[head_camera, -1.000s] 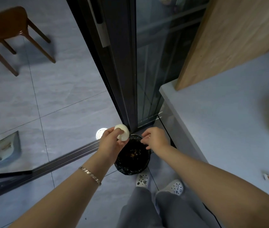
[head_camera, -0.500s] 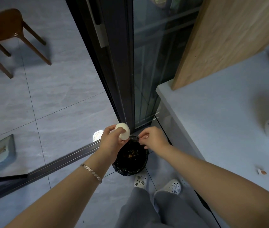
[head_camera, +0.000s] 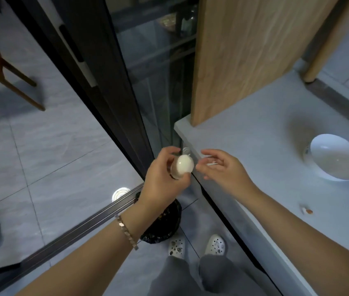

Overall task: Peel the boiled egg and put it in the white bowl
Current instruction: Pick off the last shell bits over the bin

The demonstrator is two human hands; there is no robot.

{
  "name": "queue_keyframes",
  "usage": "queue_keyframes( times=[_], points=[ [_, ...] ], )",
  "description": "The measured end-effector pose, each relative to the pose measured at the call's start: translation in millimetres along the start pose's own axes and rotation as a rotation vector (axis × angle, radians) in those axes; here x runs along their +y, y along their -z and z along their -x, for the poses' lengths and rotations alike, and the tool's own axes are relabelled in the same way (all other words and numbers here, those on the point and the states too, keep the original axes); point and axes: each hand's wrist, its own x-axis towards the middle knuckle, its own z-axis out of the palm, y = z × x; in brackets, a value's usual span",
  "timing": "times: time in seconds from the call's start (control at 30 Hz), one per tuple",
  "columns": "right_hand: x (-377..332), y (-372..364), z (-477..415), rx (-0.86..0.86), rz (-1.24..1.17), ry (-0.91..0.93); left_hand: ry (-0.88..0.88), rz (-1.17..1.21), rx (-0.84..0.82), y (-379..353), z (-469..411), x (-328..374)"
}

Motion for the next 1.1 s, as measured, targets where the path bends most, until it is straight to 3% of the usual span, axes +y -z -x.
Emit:
queue_keyframes(
  times=[0.27, 0.43, 0.53, 0.73, 0.8, 0.97, 1.1],
  points=[
    [-14.7, 72.2, 40.9, 0.074, 0.030, 0.187, -0.459, -0.217, -0.204, -67.0, 2.4, 53.7],
    [-12.2, 105.7, 54.0, 0.113, -0.030, 0.213, -0.501, -0.168, -0.207, -99.7, 3.1, 69.3],
    [-8.3, 124.1, 60.4, 0.137, -0.091, 0.236, -0.358, -0.074, -0.259, -118.9, 2.7, 78.6],
    [-0.5, 145.6, 64.0, 0.203, -0.045, 0.300, 0.248, 0.400, -0.511, -128.7, -6.6, 87.0],
    [-2.0, 152.2, 63.3, 0.180, -0.022, 0.358, 0.370, 0.557, -0.575, -130.6, -10.3, 87.2],
    [-6.9, 155.0, 60.4, 0.139, 0.045, 0.440, 0.412, 0.667, -0.616, -131.4, -22.2, 89.0],
    [-11.0, 151.3, 56.6, 0.234, 0.053, 0.433, 0.354, 0.665, -0.631, -128.2, -30.6, 86.9]
  ],
)
